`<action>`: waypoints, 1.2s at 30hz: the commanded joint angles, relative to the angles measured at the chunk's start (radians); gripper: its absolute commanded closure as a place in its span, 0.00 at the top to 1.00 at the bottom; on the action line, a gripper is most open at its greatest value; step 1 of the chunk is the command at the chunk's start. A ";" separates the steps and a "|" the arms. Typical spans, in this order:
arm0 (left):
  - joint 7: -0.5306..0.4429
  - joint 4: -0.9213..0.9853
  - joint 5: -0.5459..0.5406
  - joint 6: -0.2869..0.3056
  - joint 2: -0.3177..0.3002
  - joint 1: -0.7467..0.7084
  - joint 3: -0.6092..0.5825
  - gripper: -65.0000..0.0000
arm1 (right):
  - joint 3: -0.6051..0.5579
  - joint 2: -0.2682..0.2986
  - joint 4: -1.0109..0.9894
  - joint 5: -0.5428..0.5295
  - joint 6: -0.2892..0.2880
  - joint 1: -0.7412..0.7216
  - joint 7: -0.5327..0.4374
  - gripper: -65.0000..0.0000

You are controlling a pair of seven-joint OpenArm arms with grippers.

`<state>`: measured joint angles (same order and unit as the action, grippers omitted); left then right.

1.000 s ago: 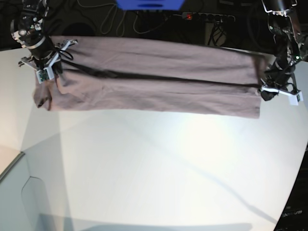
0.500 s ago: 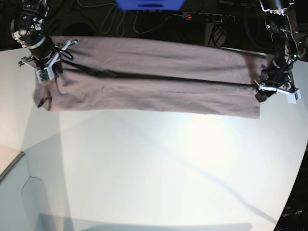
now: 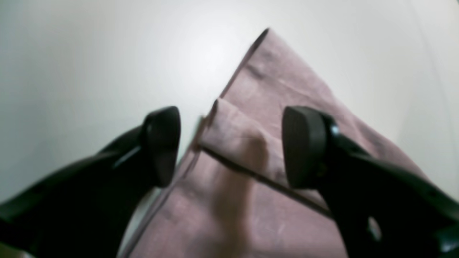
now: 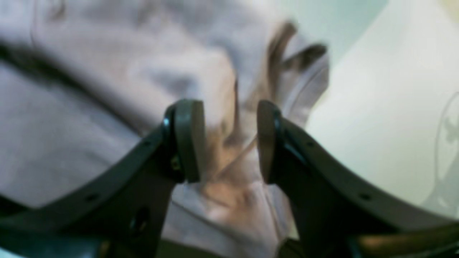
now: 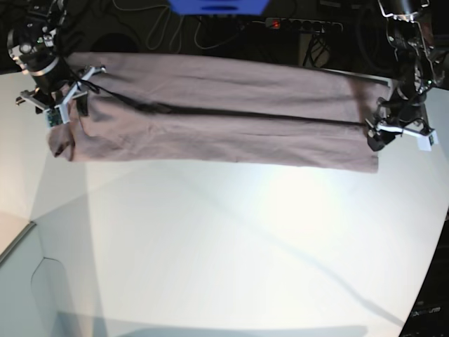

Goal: Layout the t-shirt on the table in an organized manner, then fold the t-shirt properly
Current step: 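Open both grippers and regrasp the shirt ends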

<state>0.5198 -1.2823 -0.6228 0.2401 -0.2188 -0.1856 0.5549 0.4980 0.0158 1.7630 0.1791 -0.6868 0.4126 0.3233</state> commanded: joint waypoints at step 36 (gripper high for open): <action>0.033 0.086 -0.001 0.008 0.037 0.053 -0.029 0.00 | -0.028 0.037 -0.263 -0.011 -0.011 -0.100 -0.023 0.39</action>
<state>0.5526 -1.1866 -0.6262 0.2474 -0.1715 -0.1375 0.5266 0.4644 0.0402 1.4807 0.1787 -0.6876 0.3138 0.3183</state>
